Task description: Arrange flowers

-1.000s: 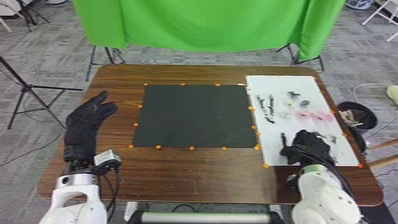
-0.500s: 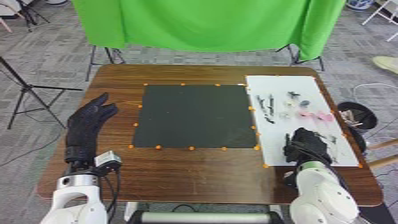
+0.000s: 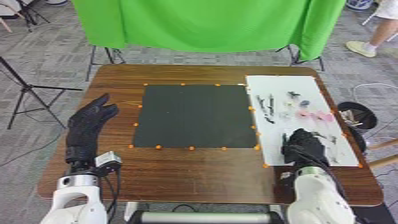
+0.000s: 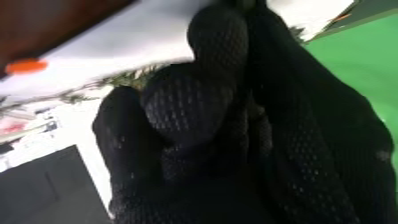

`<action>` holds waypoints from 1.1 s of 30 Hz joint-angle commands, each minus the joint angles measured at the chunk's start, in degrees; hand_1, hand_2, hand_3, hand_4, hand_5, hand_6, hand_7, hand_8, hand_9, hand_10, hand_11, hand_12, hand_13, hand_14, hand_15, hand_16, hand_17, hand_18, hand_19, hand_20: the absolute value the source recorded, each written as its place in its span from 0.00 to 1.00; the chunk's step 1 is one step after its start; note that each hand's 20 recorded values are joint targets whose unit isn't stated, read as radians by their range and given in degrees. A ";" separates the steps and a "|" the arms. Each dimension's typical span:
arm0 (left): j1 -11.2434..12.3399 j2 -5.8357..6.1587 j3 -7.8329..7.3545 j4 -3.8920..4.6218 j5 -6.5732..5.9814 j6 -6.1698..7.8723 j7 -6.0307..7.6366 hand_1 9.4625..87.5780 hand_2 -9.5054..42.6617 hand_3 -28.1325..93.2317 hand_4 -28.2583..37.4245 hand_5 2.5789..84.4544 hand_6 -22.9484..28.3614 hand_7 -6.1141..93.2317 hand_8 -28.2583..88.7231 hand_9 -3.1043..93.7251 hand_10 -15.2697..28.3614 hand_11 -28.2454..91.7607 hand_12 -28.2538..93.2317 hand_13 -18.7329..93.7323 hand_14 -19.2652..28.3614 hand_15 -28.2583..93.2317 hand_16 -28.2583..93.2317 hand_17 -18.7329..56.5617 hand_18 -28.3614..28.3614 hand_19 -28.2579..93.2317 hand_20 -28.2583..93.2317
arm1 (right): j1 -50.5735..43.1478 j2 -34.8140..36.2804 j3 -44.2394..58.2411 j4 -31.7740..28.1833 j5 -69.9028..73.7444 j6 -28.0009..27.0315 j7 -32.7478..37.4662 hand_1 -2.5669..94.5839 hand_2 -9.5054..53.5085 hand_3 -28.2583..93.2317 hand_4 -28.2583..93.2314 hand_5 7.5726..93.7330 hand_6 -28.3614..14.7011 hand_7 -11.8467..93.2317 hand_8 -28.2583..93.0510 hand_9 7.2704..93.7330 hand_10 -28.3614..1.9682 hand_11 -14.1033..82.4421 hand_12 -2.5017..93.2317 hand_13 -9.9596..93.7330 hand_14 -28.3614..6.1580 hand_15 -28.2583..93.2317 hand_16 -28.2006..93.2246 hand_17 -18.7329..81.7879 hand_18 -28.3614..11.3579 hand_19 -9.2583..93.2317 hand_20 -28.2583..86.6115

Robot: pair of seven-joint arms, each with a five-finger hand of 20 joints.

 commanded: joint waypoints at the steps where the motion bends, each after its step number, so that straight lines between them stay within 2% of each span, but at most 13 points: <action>1: 0.53 -0.45 -0.37 -0.54 0.16 0.13 -0.23 0.25 0.11 0.78 0.09 0.57 0.54 0.16 0.19 0.55 0.69 0.41 0.33 0.52 0.80 0.42 0.22 0.39 0.72 0.33 0.39 | -1.19 2.44 -1.20 -0.35 -1.03 6.77 -2.42 0.62 0.00 0.76 0.26 0.80 0.57 0.40 0.42 0.98 0.60 0.35 0.58 0.98 0.77 0.69 0.57 0.88 0.52 0.93 0.70; 4: 0.59 -0.02 -0.53 -0.62 0.16 0.48 -0.21 0.25 0.11 0.78 0.09 0.57 0.54 0.16 0.19 0.55 0.70 0.41 0.33 0.52 0.80 0.42 0.22 0.39 0.72 0.33 0.39 | -0.34 3.79 -0.75 -2.21 -0.66 8.67 -3.43 0.62 0.00 0.76 0.27 0.80 0.57 0.42 0.42 0.98 0.60 0.36 0.58 0.97 0.79 0.71 0.56 0.88 0.52 0.94 0.70; 7: 1.03 1.63 -1.14 -0.79 -0.06 0.93 -0.28 0.25 0.11 0.78 0.09 0.57 0.54 0.16 0.19 0.55 0.70 0.41 0.33 0.52 0.80 0.42 0.22 0.39 0.72 0.33 0.39 | 1.31 5.16 -0.83 -4.07 0.55 9.53 -3.83 0.62 0.00 0.76 0.27 0.79 0.57 0.43 0.41 0.97 0.59 0.38 0.58 0.97 0.79 0.71 0.56 0.88 0.52 0.95 0.70; 11: 1.77 5.98 -2.81 -0.74 -1.36 2.30 -0.40 0.25 0.11 0.78 0.09 0.57 0.54 0.16 0.19 0.55 0.70 0.41 0.33 0.52 0.80 0.42 0.22 0.39 0.72 0.33 0.39 | 4.55 6.60 -1.59 -5.74 3.87 9.80 -4.22 0.62 0.00 0.76 0.28 0.79 0.57 0.43 0.41 0.97 0.59 0.38 0.58 0.97 0.80 0.71 0.56 0.88 0.52 0.95 0.69; 14: 1.62 9.17 -4.41 0.11 -2.87 3.27 -0.34 0.25 0.11 0.78 0.09 0.58 0.54 0.16 0.19 0.55 0.70 0.41 0.33 0.52 0.80 0.42 0.22 0.39 0.72 0.33 0.39 | 7.46 7.12 -3.22 -6.34 5.98 10.05 -4.25 0.62 0.00 0.76 0.28 0.79 0.57 0.44 0.41 0.97 0.59 0.39 0.58 0.97 0.80 0.71 0.56 0.88 0.53 0.95 0.69; 18: 2.14 13.21 -6.38 2.02 -5.88 4.83 0.40 0.25 0.11 0.78 0.09 0.58 0.54 0.16 0.19 0.55 0.70 0.41 0.33 0.52 0.80 0.42 0.22 0.39 0.72 0.33 0.39 | 12.92 6.84 -7.47 -5.97 8.65 10.10 -3.99 0.62 0.00 0.76 0.28 0.79 0.57 0.44 0.41 0.97 0.59 0.39 0.58 0.97 0.80 0.71 0.55 0.88 0.53 0.95 0.68; 20: 2.13 14.87 -7.20 3.57 -6.26 5.07 0.48 0.25 0.11 0.78 0.09 0.58 0.54 0.16 0.19 0.55 0.70 0.41 0.33 0.52 0.80 0.42 0.22 0.39 0.72 0.33 0.39 | 15.79 6.22 -9.92 -5.76 10.95 10.30 -4.16 0.62 0.00 0.76 0.28 0.79 0.57 0.45 0.40 0.97 0.59 0.39 0.57 0.98 0.81 0.71 0.55 0.88 0.54 0.95 0.68; 22: 2.00 16.01 -7.74 5.14 -6.63 6.05 0.56 0.25 0.11 0.78 0.08 0.57 0.54 0.17 0.19 0.54 0.70 0.41 0.33 0.52 0.80 0.42 0.22 0.39 0.72 0.33 0.39 | 19.06 5.27 -12.74 -4.70 11.47 10.34 -4.59 0.62 0.00 0.77 0.28 0.79 0.57 0.45 0.40 0.97 0.59 0.39 0.57 0.98 0.81 0.71 0.55 0.88 0.54 0.95 0.68; 23: 1.90 16.44 -7.96 5.69 -7.12 6.69 0.24 0.24 0.12 0.78 0.08 0.57 0.54 0.17 0.19 0.54 0.70 0.41 0.33 0.52 0.80 0.42 0.22 0.39 0.72 0.33 0.39 | 20.79 4.69 -14.16 -4.27 12.79 10.24 -4.66 0.62 0.00 0.77 0.28 0.79 0.57 0.45 0.40 0.97 0.59 0.39 0.57 0.98 0.81 0.71 0.55 0.89 0.54 0.95 0.68; 25: 1.52 17.14 -8.05 7.14 -8.24 7.48 1.05 0.24 0.12 0.79 0.08 0.58 0.53 0.17 0.19 0.54 0.70 0.41 0.33 0.52 0.80 0.42 0.22 0.39 0.72 0.33 0.39 | 24.06 3.48 -17.23 -2.81 12.84 10.56 -4.98 0.62 0.00 0.77 0.28 0.79 0.56 0.45 0.40 0.97 0.59 0.39 0.57 0.98 0.81 0.71 0.55 0.89 0.55 0.95 0.67; 28: 0.44 17.83 -6.99 9.10 -9.39 9.55 1.68 0.23 0.12 0.79 0.07 0.58 0.53 0.17 0.19 0.54 0.69 0.41 0.33 0.52 0.80 0.42 0.22 0.39 0.72 0.33 0.39 | 29.43 2.20 -22.19 -0.47 14.75 11.02 -5.49 0.61 0.00 0.77 0.28 0.79 0.56 0.45 0.40 0.97 0.59 0.39 0.57 0.98 0.81 0.71 0.55 0.89 0.56 0.95 0.67; 29: 0.26 17.94 -6.71 9.37 -10.07 9.54 1.67 0.23 0.12 0.79 0.07 0.58 0.53 0.17 0.19 0.54 0.69 0.41 0.33 0.52 0.80 0.42 0.22 0.39 0.72 0.33 0.39 | 31.40 1.86 -24.03 0.50 15.19 11.12 -5.85 0.61 0.00 0.77 0.28 0.79 0.56 0.45 0.40 0.97 0.59 0.39 0.57 0.98 0.81 0.71 0.55 0.89 0.56 0.95 0.67; 33: -1.16 18.28 -4.96 11.35 -10.14 10.06 2.17 0.23 0.13 0.80 0.06 0.58 0.53 0.18 0.18 0.54 0.69 0.41 0.33 0.53 0.80 0.42 0.22 0.40 0.72 0.32 0.39 | 39.77 0.83 -32.07 4.92 18.38 11.79 -6.93 0.61 0.00 0.77 0.28 0.78 0.56 0.45 0.40 0.97 0.59 0.39 0.57 0.98 0.81 0.71 0.55 0.89 0.56 0.95 0.67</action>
